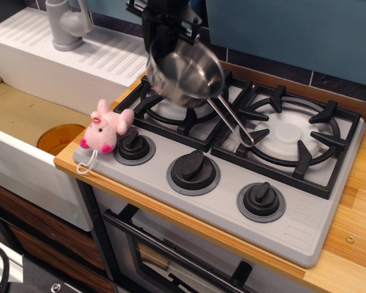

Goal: Put pan on stove and put stuffedpig in pan

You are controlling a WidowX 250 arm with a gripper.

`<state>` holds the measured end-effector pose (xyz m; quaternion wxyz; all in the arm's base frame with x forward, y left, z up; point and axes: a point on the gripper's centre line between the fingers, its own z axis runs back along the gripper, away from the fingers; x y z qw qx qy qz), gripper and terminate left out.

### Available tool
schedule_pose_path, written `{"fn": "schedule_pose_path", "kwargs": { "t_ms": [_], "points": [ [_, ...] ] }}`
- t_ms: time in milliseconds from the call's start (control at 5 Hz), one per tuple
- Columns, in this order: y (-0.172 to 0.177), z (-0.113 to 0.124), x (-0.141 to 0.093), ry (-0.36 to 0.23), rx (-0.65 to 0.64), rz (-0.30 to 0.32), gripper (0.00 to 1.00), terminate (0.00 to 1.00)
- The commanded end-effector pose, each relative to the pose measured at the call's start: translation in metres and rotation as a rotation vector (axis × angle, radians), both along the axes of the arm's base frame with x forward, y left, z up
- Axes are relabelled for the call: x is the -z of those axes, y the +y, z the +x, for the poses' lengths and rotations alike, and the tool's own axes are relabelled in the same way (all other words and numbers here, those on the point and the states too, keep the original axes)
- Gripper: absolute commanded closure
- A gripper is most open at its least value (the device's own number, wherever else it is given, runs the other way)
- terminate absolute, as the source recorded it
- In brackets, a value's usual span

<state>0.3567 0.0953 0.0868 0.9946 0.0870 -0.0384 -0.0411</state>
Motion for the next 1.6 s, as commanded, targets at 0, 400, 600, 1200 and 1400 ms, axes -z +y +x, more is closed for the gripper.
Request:
{"fn": "schedule_pose_path", "kwargs": {
  "t_ms": [0, 400, 600, 1200, 1400],
  "points": [
    [-0.001, 0.006, -0.024, -0.079, 0.028, -0.005, 0.0, 0.0],
    [0.001, 0.005, -0.04, -0.027, 0.051, 0.023, 0.0, 0.0],
    [-0.006, 0.01, -0.052, 0.003, 0.116, 0.064, 0.0, 0.0],
    [-0.006, 0.01, -0.052, 0.003, 0.116, 0.064, 0.0, 0.0],
    [0.008, -0.022, -0.062, -0.029, 0.089, 0.047, 0.0, 0.0]
  ]
}}
